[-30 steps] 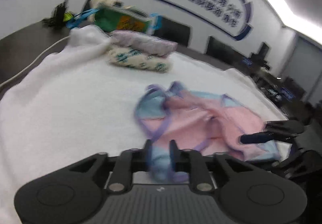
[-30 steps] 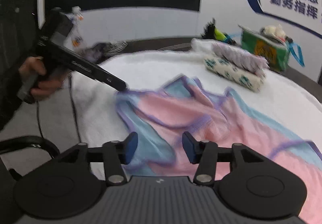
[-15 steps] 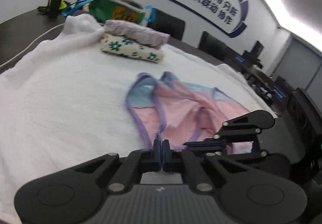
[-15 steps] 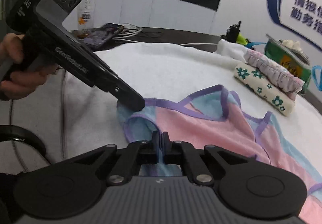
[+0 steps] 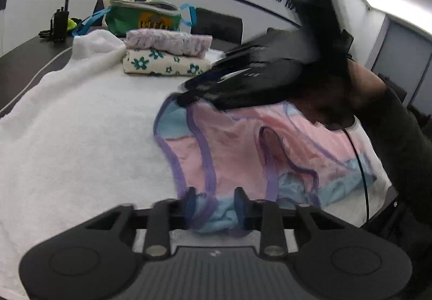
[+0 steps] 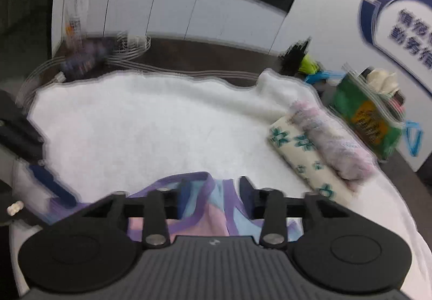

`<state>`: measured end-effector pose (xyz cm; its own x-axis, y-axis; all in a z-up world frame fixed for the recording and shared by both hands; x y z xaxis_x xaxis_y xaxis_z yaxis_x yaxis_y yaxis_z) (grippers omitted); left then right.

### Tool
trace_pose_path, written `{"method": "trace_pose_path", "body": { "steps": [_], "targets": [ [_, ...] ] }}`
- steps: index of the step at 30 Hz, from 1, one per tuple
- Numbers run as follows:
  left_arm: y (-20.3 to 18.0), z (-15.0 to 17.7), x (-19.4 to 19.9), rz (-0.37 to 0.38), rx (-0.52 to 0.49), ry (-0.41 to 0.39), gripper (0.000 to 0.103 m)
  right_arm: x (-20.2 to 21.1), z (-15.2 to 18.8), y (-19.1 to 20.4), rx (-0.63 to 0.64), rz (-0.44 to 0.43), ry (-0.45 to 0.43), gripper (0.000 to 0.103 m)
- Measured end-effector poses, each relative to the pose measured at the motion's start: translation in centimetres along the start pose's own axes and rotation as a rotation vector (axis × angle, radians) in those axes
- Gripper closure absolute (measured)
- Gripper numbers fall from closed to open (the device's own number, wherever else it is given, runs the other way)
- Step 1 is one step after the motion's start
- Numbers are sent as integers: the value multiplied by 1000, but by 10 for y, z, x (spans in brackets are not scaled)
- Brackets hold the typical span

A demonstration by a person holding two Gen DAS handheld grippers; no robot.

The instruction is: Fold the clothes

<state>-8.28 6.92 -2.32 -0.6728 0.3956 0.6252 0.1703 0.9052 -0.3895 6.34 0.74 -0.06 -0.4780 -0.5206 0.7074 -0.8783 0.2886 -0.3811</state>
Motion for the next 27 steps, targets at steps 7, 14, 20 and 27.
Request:
{"method": "trace_pose_path", "body": {
  "steps": [7,14,20,27],
  "targets": [
    [12,1,-3,-70,-10,38,100,-47,-17,-22,-136,81,37,101],
    [26,-13,17,3,81,-7,82,-30,-10,-28,-135,47,-18,67],
    [43,-78,0,-68,203,-81,81,25,2,-82,-301,8,-137,59],
    [38,-108,-75,-175,231,-33,84,-33,25,-70,-341,-145,-44,84]
  ]
}}
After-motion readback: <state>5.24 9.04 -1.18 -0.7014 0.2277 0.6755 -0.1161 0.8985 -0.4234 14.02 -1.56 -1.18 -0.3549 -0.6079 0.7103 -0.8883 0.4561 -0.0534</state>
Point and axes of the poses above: each gripper's, at about its wrist camera, not at the fingertips, and x roughly against the way its jaws point, y to its left, z to its underside, the point moved 6 cm from there along -x, roughly the way its jaws point, and after that the axes turned 11 degrees about x, right-handed, at the moved point
